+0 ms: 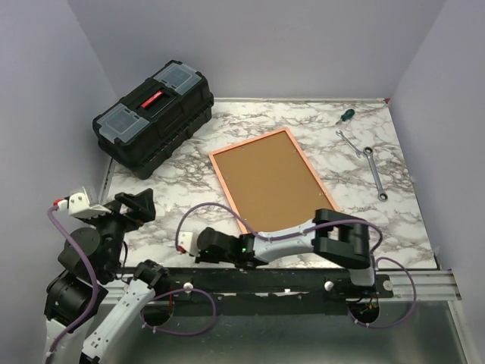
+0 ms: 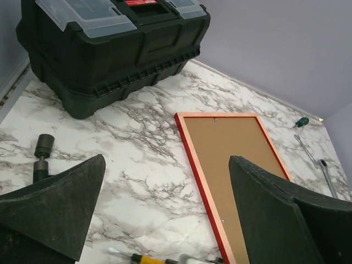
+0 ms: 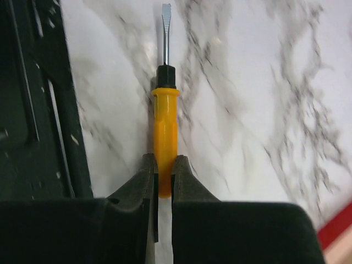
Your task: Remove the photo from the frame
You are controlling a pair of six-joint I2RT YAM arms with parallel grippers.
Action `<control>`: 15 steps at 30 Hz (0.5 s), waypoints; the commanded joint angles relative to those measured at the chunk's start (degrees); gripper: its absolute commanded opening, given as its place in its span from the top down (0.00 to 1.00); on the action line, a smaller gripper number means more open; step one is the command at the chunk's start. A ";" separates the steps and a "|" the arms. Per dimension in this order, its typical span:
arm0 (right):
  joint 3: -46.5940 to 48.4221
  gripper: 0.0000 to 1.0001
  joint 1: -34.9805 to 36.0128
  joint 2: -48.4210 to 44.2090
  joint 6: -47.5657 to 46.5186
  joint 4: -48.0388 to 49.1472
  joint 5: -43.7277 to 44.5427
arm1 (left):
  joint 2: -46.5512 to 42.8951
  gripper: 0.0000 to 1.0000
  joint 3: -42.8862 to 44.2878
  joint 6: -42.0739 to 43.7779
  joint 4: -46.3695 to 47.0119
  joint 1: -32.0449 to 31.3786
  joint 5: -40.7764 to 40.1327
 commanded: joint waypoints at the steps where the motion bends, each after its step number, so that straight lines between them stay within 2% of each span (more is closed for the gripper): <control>1: -8.73 0.99 -0.37 -13.76 6.17 -0.16 10.20 | 3.75 0.03 -1.23 -0.33 3.69 0.19 5.79; 4: -16.60 0.99 -1.57 -24.00 12.82 -0.68 13.64 | 6.62 0.02 -1.04 -1.28 4.98 0.18 9.64; 8: -28.61 0.99 -5.66 -39.26 26.60 -3.62 14.73 | 11.87 0.02 -1.97 -5.11 7.16 0.22 18.10; 12: -36.48 0.99 -12.12 -52.77 41.43 -10.18 8.82 | 17.52 0.02 -7.49 -10.96 15.88 0.26 34.66; 15: -39.21 0.99 -14.59 -60.58 50.86 -16.94 5.23 | 22.60 0.02 -15.62 -18.81 30.62 0.30 51.01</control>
